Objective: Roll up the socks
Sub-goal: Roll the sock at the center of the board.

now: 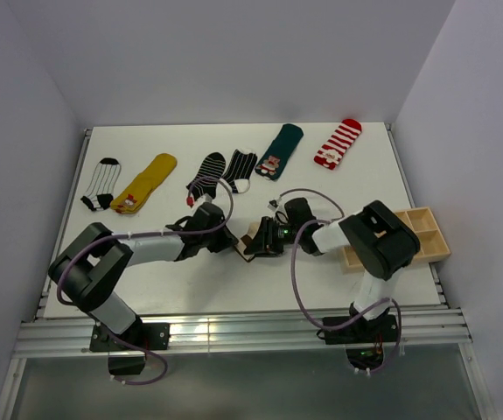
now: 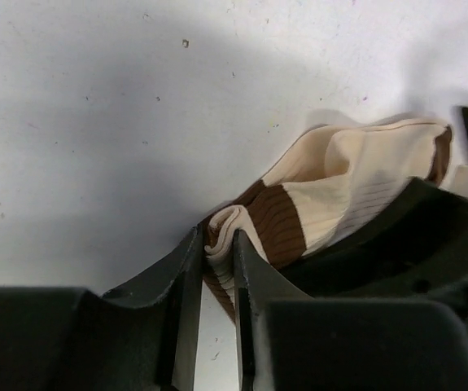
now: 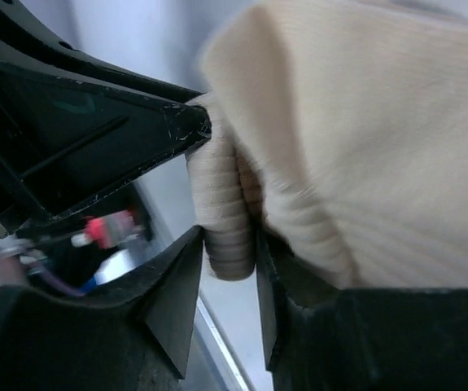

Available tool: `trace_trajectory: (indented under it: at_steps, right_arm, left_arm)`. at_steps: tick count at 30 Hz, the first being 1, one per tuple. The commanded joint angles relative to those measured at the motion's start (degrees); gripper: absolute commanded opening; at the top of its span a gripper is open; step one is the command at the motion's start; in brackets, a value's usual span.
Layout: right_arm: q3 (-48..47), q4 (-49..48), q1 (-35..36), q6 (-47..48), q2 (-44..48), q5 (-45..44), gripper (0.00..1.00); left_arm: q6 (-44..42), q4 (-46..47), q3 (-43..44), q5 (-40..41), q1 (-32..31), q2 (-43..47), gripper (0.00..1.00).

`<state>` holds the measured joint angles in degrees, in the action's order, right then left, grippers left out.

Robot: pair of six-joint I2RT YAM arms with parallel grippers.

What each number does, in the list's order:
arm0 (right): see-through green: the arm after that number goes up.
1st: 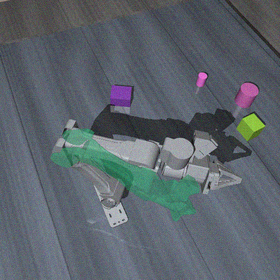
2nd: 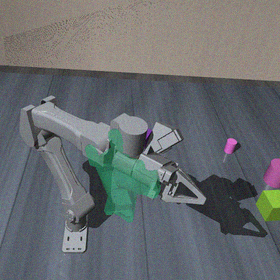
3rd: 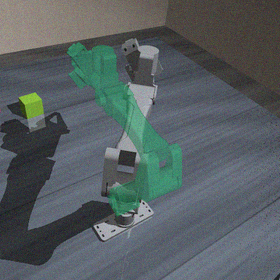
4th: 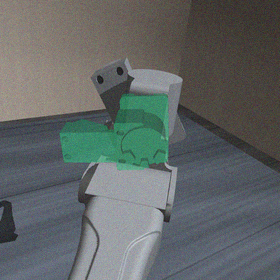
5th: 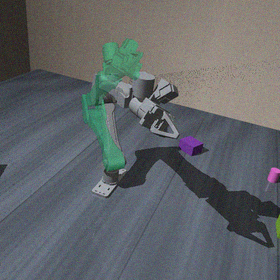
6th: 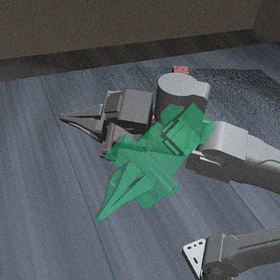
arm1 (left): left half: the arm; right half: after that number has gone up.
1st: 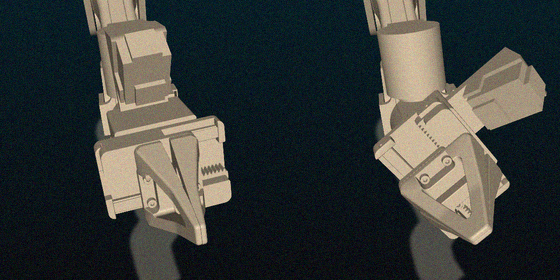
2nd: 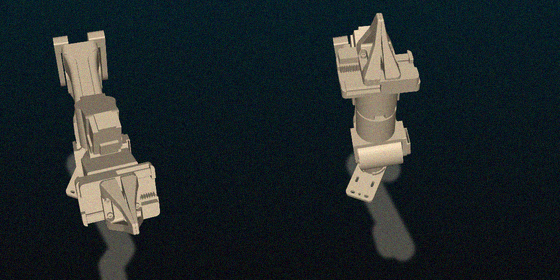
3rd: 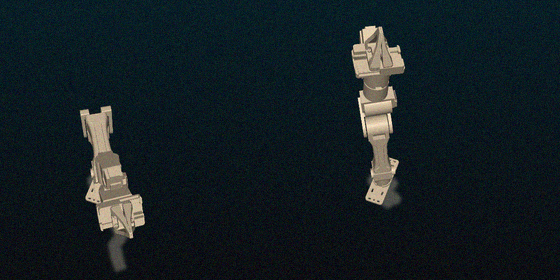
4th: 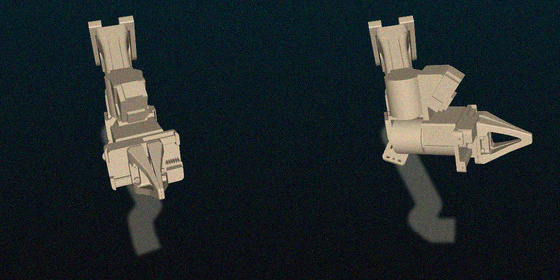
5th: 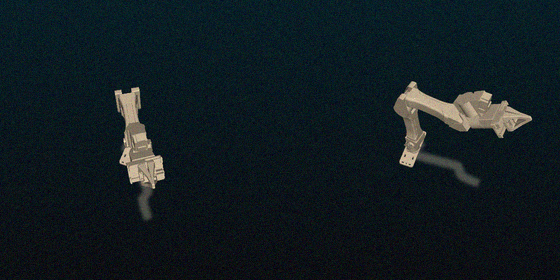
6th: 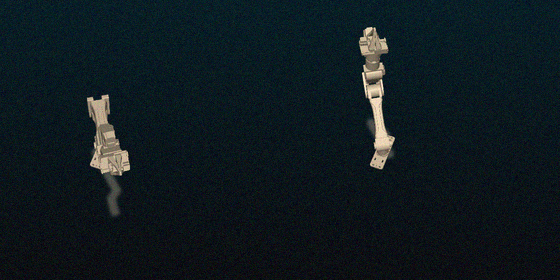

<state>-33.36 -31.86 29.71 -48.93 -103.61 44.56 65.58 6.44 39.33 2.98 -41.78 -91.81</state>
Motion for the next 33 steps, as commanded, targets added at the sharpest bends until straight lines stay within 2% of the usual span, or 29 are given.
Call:
trace_trajectory:
  at_steps: [1, 2, 7, 9, 12, 14, 19, 24, 33]
  right_arm:
    - [-2.05, 16.28, 1.74, 12.79, 7.97, -14.83, 0.42]
    - [-2.66, 19.95, 2.27, 15.50, 9.64, -17.11, 0.43]
    - [-2.76, 25.96, 7.72, 20.18, 20.19, -36.00, 0.45]
    - [-2.15, 26.14, 9.39, 21.59, 23.09, -39.70, 0.45]
    - [-1.35, 24.57, 14.57, 24.14, 25.99, -47.95, 0.45]
    - [-1.26, 23.16, 19.82, 25.98, 26.27, -54.11, 0.45]
    - [-3.71, 20.96, 28.19, 28.62, 23.46, -63.26, 0.47]
    - [-8.81, 22.54, 36.01, 31.35, 16.52, -71.97, 0.50]
    - [-16.29, 27.11, 38.93, 31.26, 7.12, -79.97, 0.50]
  left_arm:
    - [-4.05, -12.31, 4.07, 2.55, -1.37, -2.14, 0.17]
    - [-4.75, -15.98, 5.30, 3.60, -1.55, -2.32, 0.17]
    - [-10.81, -28.38, 15.57, 7.03, -1.90, -6.18, 0.14]
    - [-12.49, -34.69, 18.57, 8.87, -1.90, -7.59, 0.13]
    - [-15.39, -39.47, 23.76, 9.67, -1.90, -10.58, 0.13]
    - [-17.06, -42.29, 26.40, 9.24, -1.82, -12.25, 0.13]
    - [-19.35, -46.77, 31.06, 6.69, -1.81, -16.02, 0.14]
    - [-19.61, -48.10, 32.47, 6.42, -1.99, -16.91, 0.14]
    - [-19.53, -47.84, 32.83, 6.16, -1.99, -17.00, 0.14]
